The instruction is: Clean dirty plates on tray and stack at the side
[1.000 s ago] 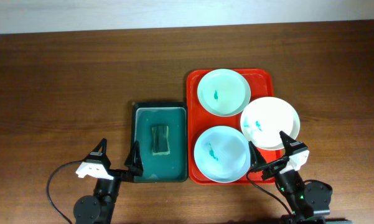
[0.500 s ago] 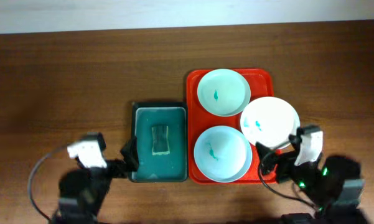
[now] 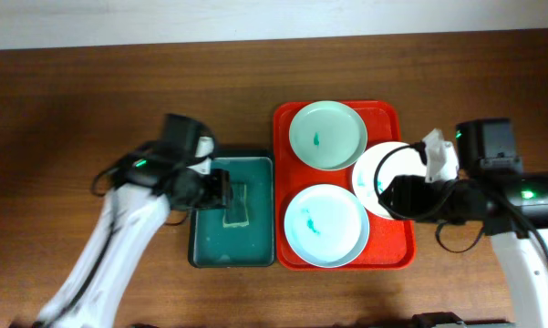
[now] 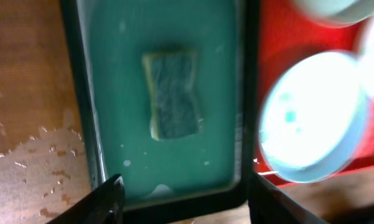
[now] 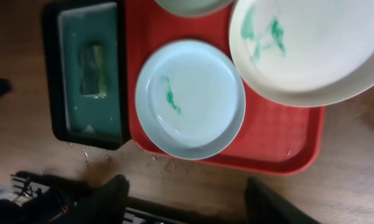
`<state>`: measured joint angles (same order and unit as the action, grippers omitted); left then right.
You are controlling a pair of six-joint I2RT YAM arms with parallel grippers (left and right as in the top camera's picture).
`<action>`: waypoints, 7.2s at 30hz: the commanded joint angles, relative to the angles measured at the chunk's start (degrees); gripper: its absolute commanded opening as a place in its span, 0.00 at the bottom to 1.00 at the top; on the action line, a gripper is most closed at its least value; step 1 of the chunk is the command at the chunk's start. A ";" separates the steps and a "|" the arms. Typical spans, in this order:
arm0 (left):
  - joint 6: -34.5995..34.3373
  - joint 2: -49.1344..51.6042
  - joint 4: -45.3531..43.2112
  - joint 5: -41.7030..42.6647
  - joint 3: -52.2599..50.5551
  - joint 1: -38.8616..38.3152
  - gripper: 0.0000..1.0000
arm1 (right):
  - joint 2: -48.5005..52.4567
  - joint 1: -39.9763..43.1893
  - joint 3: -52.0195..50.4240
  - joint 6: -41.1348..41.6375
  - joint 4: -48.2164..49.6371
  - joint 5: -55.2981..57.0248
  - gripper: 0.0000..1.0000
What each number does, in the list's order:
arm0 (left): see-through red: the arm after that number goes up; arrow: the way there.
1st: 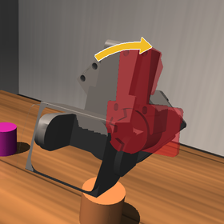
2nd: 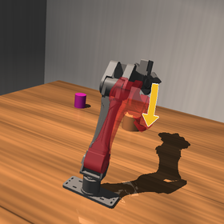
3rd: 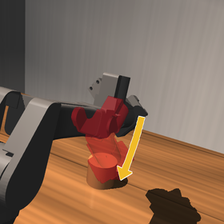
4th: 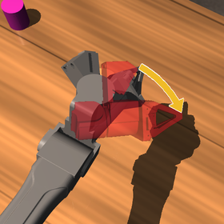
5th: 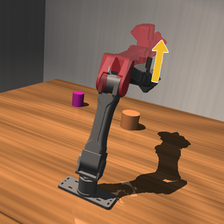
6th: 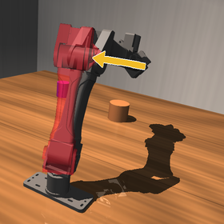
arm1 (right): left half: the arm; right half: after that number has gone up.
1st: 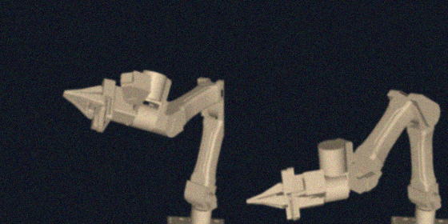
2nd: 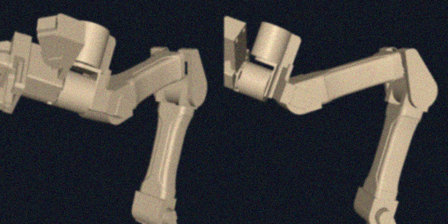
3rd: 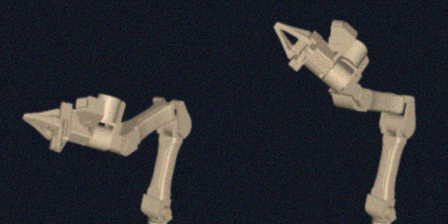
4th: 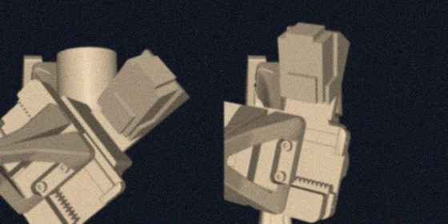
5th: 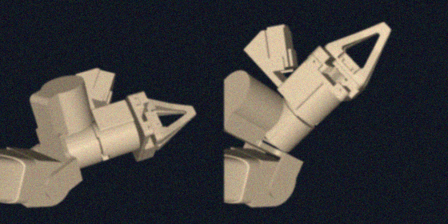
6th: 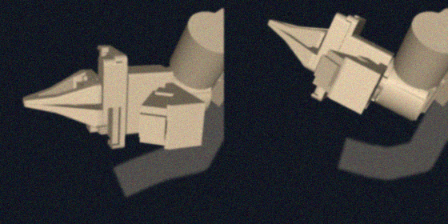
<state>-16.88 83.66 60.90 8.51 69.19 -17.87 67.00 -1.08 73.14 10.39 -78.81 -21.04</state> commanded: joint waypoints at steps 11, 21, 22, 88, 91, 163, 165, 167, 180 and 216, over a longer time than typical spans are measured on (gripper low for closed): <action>-9.25 28.85 -8.96 -0.35 0.26 -4.85 0.00 | -0.09 0.35 -14.99 3.21 7.21 0.70 0.55; -4.92 28.96 -4.55 -11.56 10.86 -4.85 0.61 | -0.09 0.35 -14.99 3.21 7.32 0.72 0.55; -4.92 28.96 -5.90 -12.50 10.03 -4.85 0.58 | -0.09 0.35 -14.99 3.21 7.30 0.72 0.55; -10.54 43.52 -8.41 -14.82 20.65 -23.63 0.00 | 31.30 -3.34 -23.63 16.44 29.97 12.68 0.05; -10.47 43.52 -4.70 -21.86 21.86 -23.21 0.00 | 31.30 -3.34 -23.65 16.46 29.97 12.72 0.05; -5.33 17.38 -5.18 -9.35 3.50 -7.19 0.00 | 30.45 -3.37 -23.30 7.41 32.22 10.71 0.04; -5.35 17.38 -8.55 -8.24 0.39 -7.19 0.08 | 28.02 -3.37 -23.04 7.41 30.93 10.75 0.04; -5.35 17.25 -9.51 -8.02 0.52 -7.19 0.17 | 25.03 -3.37 -22.58 7.41 29.57 10.78 0.04; -5.33 4.90 -2.91 -3.61 10.05 -5.57 0.92 | 2.36 -3.48 -10.73 10.88 17.29 18.23 0.04; -5.35 -12.22 8.41 -7.41 10.03 13.92 0.99 | 17.27 -60.46 0.81 6.08 35.71 75.95 0.04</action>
<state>-22.28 72.18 69.28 1.45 78.56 -4.32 85.03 -61.19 72.60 16.25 -42.98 52.27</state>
